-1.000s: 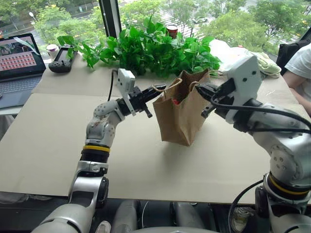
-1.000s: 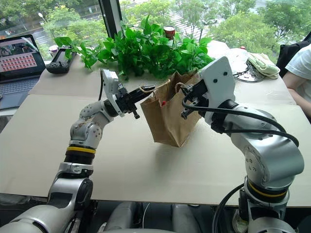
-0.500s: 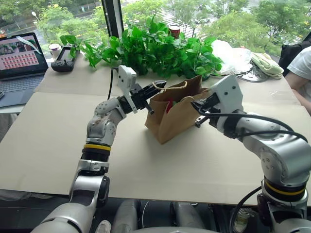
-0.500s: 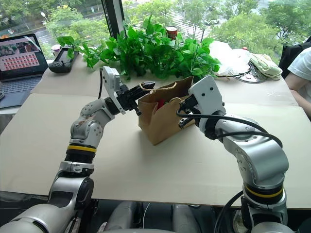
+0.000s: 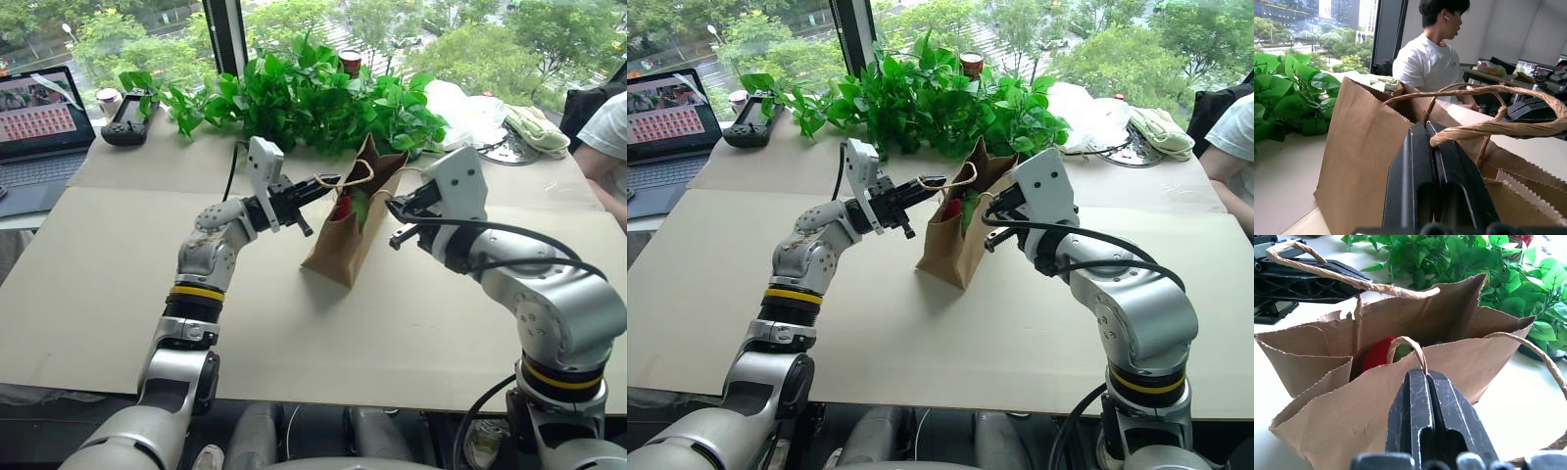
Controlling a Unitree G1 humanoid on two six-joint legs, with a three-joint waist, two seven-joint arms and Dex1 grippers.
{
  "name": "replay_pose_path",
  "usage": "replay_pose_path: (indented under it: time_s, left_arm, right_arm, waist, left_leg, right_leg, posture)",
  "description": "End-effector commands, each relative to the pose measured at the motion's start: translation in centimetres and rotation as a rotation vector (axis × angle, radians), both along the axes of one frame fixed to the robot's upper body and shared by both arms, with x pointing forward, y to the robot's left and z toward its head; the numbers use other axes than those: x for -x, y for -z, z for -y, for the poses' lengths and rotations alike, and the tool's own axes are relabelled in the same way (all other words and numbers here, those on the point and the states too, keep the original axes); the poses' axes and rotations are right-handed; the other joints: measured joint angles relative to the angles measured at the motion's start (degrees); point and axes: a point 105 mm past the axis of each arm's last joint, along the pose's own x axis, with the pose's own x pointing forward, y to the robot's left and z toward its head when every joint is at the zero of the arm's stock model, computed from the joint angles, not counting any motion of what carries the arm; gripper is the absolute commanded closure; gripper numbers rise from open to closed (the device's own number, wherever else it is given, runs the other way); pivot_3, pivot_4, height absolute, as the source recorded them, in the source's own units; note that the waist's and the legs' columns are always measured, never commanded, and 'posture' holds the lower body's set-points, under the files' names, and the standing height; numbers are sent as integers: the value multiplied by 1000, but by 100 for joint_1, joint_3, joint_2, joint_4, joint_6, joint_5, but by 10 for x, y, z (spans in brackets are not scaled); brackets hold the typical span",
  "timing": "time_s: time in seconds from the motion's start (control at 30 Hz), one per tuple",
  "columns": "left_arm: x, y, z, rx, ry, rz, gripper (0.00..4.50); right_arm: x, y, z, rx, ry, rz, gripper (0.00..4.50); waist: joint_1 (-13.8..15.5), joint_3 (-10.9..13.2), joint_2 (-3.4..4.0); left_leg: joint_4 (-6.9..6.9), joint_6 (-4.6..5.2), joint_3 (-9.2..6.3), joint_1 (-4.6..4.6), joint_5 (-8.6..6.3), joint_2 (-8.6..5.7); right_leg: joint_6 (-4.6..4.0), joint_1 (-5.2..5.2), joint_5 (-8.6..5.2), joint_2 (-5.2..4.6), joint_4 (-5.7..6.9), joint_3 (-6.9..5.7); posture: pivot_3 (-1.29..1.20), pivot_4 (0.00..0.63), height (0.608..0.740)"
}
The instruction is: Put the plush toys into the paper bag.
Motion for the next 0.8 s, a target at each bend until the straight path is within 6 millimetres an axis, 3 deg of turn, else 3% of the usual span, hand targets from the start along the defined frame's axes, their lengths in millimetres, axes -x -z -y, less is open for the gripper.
replay_pose_path:
  time_s: [0.03,0.3,0.5,0.67,0.73,0.8]
  left_arm:
    - [4,-6,-2,1,26,10,2714]
    - [23,-21,-15,36,92,-34,15]
    - [38,-23,-39,55,67,-87,0]
    - [39,2,-59,38,-2,-165,0]
    - [39,15,-62,17,-23,-178,0]
    - [40,21,-61,17,-25,-185,0]
  right_arm:
    - [5,-15,-6,-15,-25,65,2691]
    - [18,-41,-1,-68,-99,123,73]
    - [32,-61,16,-83,-158,163,27]
    - [46,-65,19,-115,-278,136,27]
    - [51,-60,17,-111,-339,96,541]
    - [57,-43,17,-53,-384,11,1040]
  waist:
    - [0,0,0]
    - [-5,0,0]
    - [-4,0,0]
    - [-7,0,0]
    - [-3,0,0]
    - [-2,0,0]
  left_leg:
    - [0,0,0,0,0,0]
    - [0,0,0,-1,0,3]
    - [-1,0,-1,2,0,10]
    - [-1,0,-1,9,0,11]
    - [-1,0,-1,10,0,12]
    - [-1,0,-1,10,0,12]
  right_leg:
    - [0,0,0,0,0,0]
    - [0,-2,0,1,1,0]
    - [0,1,0,-2,1,0]
    - [0,6,0,-2,3,1]
    - [0,7,0,-2,2,1]
    - [0,8,0,-2,2,1]
  posture:
    - [0,150,740]
    - [0,150,740]
    - [0,150,740]
    - [0,150,740]
    - [0,150,740]
    - [0,150,740]
